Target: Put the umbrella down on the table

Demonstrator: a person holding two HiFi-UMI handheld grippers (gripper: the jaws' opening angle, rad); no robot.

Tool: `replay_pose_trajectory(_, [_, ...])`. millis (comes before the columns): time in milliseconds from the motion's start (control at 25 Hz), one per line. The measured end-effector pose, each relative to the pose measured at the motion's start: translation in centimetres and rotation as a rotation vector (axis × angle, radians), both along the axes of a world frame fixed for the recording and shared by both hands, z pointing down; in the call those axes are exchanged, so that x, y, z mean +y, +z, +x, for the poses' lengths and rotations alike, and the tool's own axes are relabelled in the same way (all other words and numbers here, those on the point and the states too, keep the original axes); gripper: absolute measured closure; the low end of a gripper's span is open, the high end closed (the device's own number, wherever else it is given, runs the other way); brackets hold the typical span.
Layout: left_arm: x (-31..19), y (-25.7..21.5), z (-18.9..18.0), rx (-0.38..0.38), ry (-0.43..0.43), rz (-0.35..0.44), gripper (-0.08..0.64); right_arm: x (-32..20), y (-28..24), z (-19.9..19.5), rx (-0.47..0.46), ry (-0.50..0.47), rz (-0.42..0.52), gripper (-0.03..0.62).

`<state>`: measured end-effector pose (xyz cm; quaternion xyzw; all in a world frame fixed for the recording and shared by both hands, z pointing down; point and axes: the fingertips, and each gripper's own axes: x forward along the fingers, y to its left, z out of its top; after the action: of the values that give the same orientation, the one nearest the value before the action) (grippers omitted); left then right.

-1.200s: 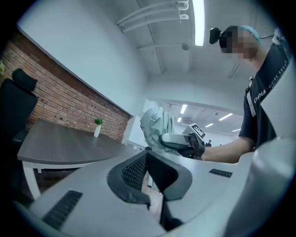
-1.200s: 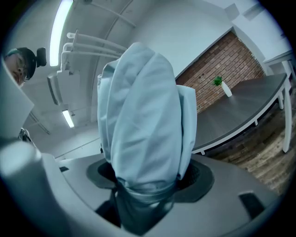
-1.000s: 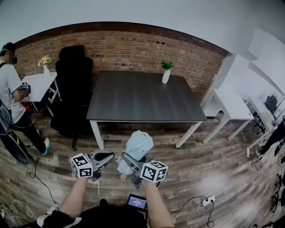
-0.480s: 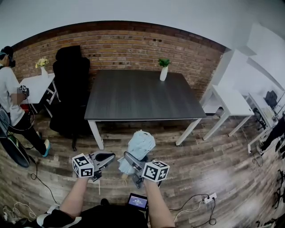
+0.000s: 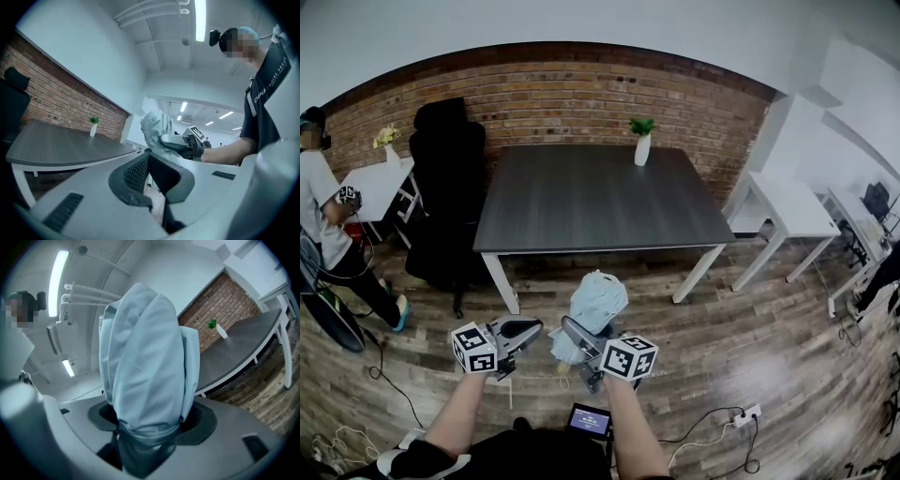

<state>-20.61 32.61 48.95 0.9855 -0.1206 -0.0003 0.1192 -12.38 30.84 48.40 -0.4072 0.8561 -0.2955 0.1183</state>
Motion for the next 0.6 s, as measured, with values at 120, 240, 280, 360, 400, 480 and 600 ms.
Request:
replay_pose_trajectory(120, [0.1, 0.0, 1.7, -0.001, 0.004, -0.006, 0.558, 0.1, 0.1, 1.6, -0.006, 0.001, 0.002, 0.268])
replay_pose_trajectory(240, [-0.1, -0.4, 3.1, 0.017, -0.019, -0.038, 0.558, 0.1, 0.1, 3.4, -0.009, 0.000, 0.000, 0.268])
replay_pose_trajectory(280, [-0.2, -0.6, 3.5, 0.022, -0.029, -0.046, 0.558, 0.1, 0.2, 3.9, -0.010, 0.001, -0.002, 0.268])
replay_pose_trajectory(360, [-0.2, -0.8, 4.0, 0.029, -0.048, -0.053, 0.558, 0.0, 0.4, 5.0, -0.016, 0.003, -0.007, 0.268])
replay_pose_trajectory(400, [-0.2, -0.7, 4.2, 0.028, -0.053, -0.052, 0.558, -0.1, 0.6, 5.4, -0.019, 0.004, -0.008, 0.268])
replay_pose_trajectory(480, [-0.3, 0.0, 4.4, 0.014, -0.058, -0.056, 0.558, -0.3, 1.1, 6.0, -0.026, 0.007, -0.015, 0.268])
replay_pose_trajectory(600, [-0.9, 1.5, 4.3, 0.011, -0.070, -0.091, 0.558, -0.5, 2.1, 6.2, -0.033, 0.015, -0.034, 0.268])
